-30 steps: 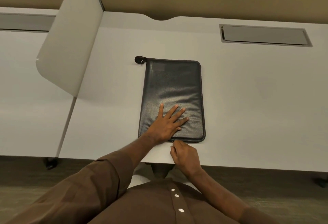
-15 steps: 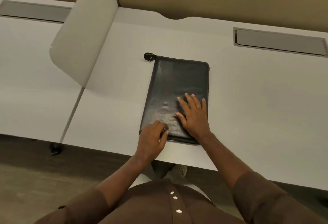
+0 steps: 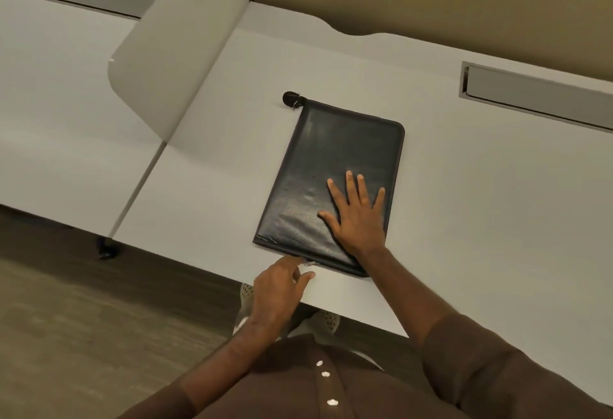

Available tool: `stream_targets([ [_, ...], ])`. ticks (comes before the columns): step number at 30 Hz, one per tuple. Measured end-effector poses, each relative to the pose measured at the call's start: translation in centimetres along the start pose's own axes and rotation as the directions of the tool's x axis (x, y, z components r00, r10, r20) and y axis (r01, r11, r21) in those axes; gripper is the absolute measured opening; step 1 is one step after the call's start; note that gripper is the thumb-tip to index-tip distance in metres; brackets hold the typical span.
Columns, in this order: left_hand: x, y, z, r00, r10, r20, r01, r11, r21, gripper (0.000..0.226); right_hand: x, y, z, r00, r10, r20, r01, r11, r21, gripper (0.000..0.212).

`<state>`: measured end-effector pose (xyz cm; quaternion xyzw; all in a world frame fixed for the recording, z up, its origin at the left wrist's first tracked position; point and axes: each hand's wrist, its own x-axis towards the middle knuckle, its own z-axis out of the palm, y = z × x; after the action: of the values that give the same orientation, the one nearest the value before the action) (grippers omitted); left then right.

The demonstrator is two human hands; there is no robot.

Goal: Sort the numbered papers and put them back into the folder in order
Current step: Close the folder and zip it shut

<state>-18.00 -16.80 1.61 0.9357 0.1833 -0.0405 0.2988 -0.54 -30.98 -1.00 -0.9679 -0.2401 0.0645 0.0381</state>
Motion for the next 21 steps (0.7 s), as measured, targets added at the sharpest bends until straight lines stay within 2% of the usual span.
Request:
stream_targets([
  [4, 0.1, 0.9, 0.6, 0.999, -0.046, 0.012, 0.047, 0.999, -0.022, 0.028, 0.0, 0.1, 0.1, 1.000, -0.006, -0.010, 0.006, 1.000, 0.014, 0.075],
  [11, 0.2, 2.6, 1.5, 1.000, -0.029, 0.007, 0.028, 0.999, 0.040, 0.025, 0.0, 0.1, 0.2, 0.999, -0.016, -0.029, 0.016, 1.000, -0.001, 0.075],
  [18, 0.5, 2.2, 1.8, 0.995, 0.102, 0.003, -0.101, 0.974, 0.203, 0.019, -0.1, 0.3, 0.2, 0.999, -0.024, -0.025, 0.024, 1.000, 0.006, 0.077],
  [21, 0.6, 1.5, 1.3, 0.990, 0.134, -0.046, -0.118, 0.959, 0.259, 0.020, -0.1, 0.4, 0.1, 0.999, -0.023, -0.023, 0.023, 1.000, 0.002, 0.078],
])
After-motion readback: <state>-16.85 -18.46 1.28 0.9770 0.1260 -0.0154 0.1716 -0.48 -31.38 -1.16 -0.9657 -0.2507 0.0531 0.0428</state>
